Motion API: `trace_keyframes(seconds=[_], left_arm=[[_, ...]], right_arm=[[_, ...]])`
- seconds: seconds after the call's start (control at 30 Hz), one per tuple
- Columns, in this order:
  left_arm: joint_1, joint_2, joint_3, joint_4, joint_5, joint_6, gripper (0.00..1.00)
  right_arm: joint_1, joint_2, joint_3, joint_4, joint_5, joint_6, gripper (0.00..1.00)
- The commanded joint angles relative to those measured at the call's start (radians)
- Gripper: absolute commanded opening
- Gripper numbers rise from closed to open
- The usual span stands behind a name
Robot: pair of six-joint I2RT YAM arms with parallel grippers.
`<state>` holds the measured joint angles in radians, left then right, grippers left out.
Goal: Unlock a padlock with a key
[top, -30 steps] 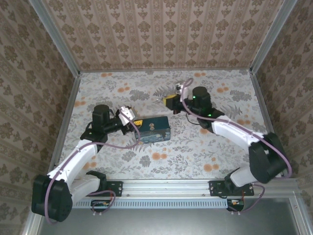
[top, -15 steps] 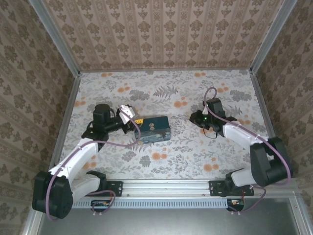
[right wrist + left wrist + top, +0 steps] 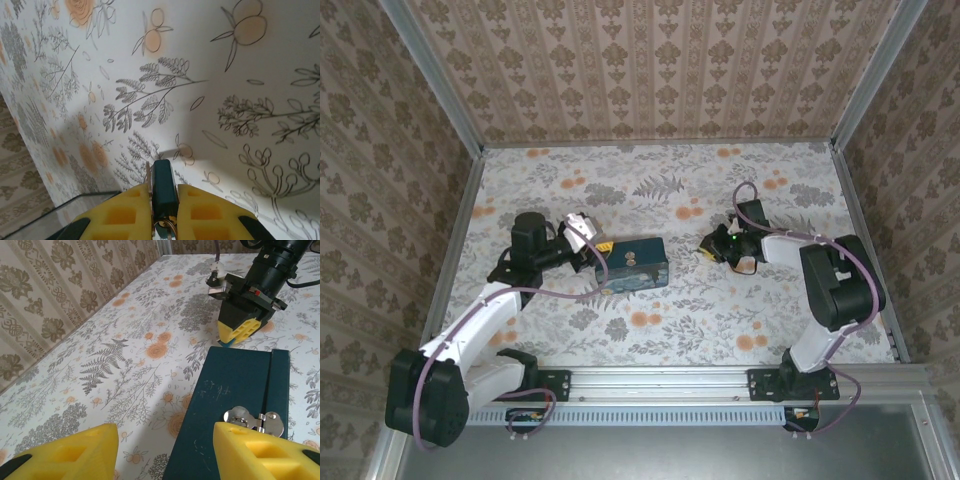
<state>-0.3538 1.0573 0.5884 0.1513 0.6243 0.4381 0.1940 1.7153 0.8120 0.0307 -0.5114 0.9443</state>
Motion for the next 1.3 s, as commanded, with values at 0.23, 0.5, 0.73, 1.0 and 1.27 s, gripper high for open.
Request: trace_keyframes(seconds=[0.23, 0.5, 0.73, 1.0, 1.27], left_arm=[[-0.005, 0.022, 0.004, 0.025, -0.021, -0.034, 0.54], [-0.001, 0.003, 0.011, 0.024, -0.037, -0.047, 0.59], [0.014, -0.011, 0.020, 0.007, -0.030, -0.039, 0.61], [0.054, -0.089, 0.041, -0.137, 0.011, -0.005, 0.64], [0.054, -0.124, 0.056, -0.202, -0.044, -0.013, 0.65]], right_arm=[[-0.025, 0.044, -0.013, 0.113, -0.065, 0.094, 0.27], [-0.045, -0.096, -0.061, 0.000, 0.048, 0.004, 0.56], [0.011, -0.467, -0.053, -0.133, 0.086, -0.613, 1.00], [0.183, -0.553, 0.099, -0.360, -0.217, -1.603, 1.00], [0.300, -0.163, 0.489, -0.704, -0.158, -2.045, 1.00]])
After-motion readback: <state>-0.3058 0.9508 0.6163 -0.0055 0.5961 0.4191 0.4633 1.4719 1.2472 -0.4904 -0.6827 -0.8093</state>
